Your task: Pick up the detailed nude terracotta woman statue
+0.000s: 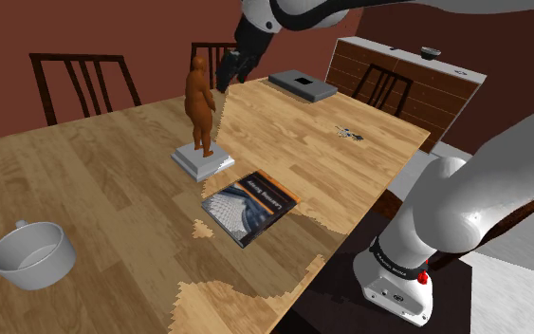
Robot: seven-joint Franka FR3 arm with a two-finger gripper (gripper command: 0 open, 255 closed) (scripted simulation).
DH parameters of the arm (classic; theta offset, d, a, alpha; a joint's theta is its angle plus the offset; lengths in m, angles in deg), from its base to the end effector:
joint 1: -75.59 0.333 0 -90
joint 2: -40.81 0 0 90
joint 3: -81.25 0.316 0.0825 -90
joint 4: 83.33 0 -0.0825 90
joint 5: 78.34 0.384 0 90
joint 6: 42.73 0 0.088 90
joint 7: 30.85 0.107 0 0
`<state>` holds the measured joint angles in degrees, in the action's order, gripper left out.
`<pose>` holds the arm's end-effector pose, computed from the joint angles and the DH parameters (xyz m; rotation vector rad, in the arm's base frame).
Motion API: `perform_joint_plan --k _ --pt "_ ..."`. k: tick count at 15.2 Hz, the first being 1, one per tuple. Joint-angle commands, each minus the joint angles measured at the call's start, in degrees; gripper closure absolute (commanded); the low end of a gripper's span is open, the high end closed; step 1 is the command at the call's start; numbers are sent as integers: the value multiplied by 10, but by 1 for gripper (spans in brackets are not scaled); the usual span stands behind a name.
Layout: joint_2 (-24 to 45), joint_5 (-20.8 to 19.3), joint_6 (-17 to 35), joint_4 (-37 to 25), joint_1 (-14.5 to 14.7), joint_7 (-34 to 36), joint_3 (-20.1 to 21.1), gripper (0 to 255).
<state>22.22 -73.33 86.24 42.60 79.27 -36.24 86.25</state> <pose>0.4836 0.0803 0.5555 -3.0121 -0.3087 -0.5749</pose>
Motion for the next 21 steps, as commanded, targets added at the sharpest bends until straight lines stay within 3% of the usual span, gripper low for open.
perform_joint_plan --k 1,3,13,14,21 --pt "32 -6 32 -21 2 0 7 0" --pt "66 -15 61 -46 4 3 15 0" --pt "79 -14 120 0 5 2 16 0" --pt "79 -14 120 -1 5 2 16 255" --pt "79 -14 119 -1 5 2 16 255"
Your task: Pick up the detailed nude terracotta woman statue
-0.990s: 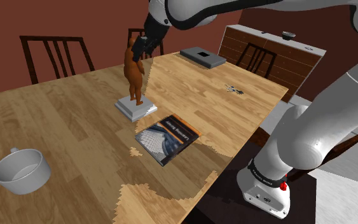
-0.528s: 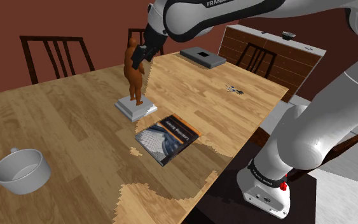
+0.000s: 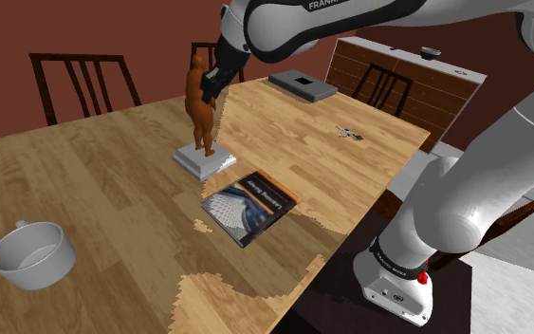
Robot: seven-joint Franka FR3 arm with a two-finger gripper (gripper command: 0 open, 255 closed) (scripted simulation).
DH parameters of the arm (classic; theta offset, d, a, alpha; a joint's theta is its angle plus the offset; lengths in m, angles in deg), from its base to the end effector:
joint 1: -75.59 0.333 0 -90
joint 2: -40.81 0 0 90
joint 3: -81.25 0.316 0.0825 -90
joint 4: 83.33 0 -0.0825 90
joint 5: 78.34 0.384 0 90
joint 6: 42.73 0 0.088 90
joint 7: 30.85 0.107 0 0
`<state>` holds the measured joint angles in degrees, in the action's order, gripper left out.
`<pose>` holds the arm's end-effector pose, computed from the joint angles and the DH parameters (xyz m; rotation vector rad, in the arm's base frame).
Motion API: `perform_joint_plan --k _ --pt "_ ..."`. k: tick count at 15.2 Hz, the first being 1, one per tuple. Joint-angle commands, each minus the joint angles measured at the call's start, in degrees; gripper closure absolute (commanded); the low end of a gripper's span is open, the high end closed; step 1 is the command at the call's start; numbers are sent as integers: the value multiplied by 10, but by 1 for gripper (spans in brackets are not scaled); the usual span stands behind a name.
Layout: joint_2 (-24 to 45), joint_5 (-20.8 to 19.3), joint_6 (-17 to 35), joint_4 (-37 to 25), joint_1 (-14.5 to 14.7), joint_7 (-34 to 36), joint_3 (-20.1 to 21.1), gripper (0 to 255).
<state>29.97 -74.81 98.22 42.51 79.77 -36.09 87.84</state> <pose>0.5208 0.1019 0.5130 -2.9926 -0.3660 -0.6903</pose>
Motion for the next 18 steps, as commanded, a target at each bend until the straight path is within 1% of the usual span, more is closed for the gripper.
perform_joint_plan --k 1,2,17,18 --pt "1 1 0 1 0 0 0 255" --pt "1 0 0 1 0 0 0 255" --pt "-17 -2 -116 -97 -1 4 -2 255" --pt "-17 -2 -117 -98 -1 4 -2 255"
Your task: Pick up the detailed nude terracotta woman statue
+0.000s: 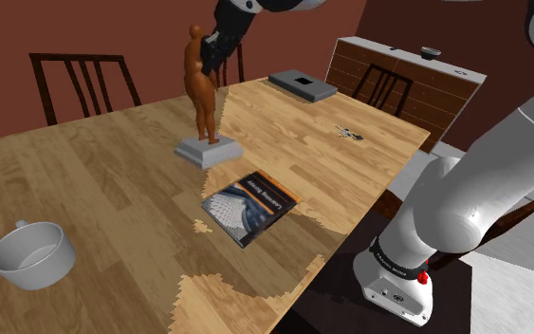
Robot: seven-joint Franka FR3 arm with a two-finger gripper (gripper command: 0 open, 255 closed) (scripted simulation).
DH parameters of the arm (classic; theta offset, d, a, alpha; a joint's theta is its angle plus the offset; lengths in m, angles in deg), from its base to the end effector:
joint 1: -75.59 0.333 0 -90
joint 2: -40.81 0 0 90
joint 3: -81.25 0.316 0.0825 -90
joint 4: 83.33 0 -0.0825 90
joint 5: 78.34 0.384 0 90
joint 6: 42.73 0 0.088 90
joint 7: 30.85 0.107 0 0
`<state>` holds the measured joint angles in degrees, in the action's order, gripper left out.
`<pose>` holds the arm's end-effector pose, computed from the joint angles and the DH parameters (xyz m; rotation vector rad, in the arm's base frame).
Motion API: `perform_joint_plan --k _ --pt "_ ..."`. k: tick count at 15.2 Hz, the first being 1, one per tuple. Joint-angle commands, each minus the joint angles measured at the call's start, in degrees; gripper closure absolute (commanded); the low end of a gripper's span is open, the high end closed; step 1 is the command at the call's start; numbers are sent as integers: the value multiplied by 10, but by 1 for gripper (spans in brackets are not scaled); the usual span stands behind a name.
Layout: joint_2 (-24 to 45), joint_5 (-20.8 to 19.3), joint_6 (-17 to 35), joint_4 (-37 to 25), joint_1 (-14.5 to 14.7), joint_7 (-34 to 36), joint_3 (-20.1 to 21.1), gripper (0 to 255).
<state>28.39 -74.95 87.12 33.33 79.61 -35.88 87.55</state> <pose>0.5214 0.1012 0.5857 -2.9939 -0.3657 -0.6810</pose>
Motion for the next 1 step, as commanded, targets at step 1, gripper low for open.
perform_joint_plan --k 1 --pt "-1 -1 -6 -7 0 2 1 255"
